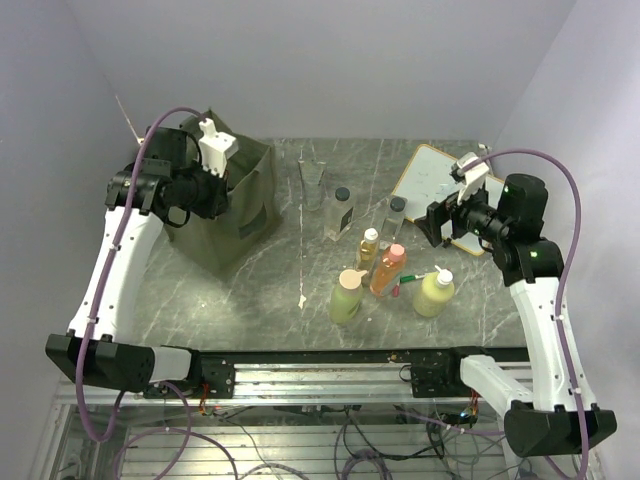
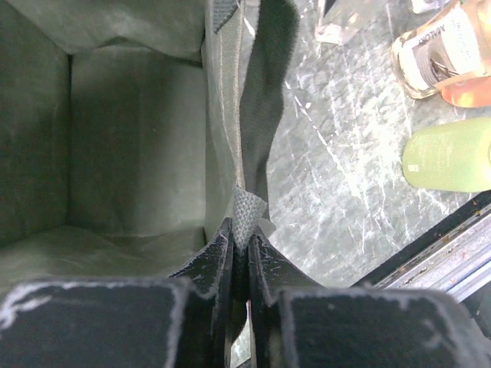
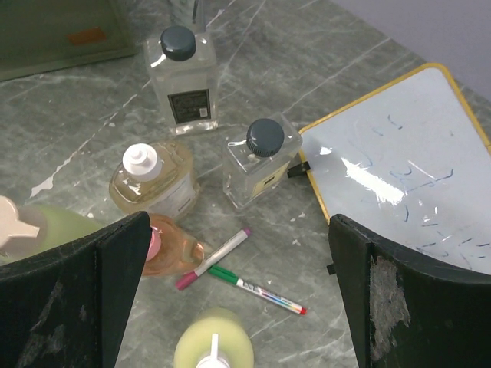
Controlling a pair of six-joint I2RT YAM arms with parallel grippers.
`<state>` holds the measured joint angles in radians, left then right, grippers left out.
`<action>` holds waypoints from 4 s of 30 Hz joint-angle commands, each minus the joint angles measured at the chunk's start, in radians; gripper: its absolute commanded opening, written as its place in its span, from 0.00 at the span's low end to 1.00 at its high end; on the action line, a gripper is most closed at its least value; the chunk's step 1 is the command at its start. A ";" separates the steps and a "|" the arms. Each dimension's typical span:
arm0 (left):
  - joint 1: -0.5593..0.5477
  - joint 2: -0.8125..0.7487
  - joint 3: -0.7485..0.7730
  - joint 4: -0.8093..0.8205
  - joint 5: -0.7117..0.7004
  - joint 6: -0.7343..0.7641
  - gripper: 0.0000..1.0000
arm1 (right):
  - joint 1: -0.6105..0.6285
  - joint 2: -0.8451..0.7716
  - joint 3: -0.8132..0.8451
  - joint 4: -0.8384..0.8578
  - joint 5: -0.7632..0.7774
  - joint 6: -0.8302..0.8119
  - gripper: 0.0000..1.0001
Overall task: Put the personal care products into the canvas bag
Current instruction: Move the canvas bag to the center of the board.
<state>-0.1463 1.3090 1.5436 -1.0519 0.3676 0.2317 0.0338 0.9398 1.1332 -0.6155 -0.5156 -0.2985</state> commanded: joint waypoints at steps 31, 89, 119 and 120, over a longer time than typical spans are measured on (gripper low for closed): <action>-0.062 -0.115 -0.040 -0.086 0.116 0.061 0.37 | 0.010 0.030 -0.003 -0.082 -0.195 -0.162 1.00; -0.209 -0.214 -0.186 0.326 0.409 -0.113 0.24 | 0.016 0.022 -0.062 -0.076 -0.207 -0.154 1.00; -0.764 0.111 0.086 0.177 -0.108 0.111 0.96 | -0.192 0.020 -0.039 0.002 -0.035 0.015 1.00; -0.781 0.128 0.077 0.193 -0.126 0.090 0.96 | -0.196 0.022 -0.039 0.001 -0.040 0.015 1.00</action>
<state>-0.8612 1.4017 1.6436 -0.9249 0.3714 0.3954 -0.1394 0.9524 1.0771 -0.6331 -0.5491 -0.2932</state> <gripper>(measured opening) 0.952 0.996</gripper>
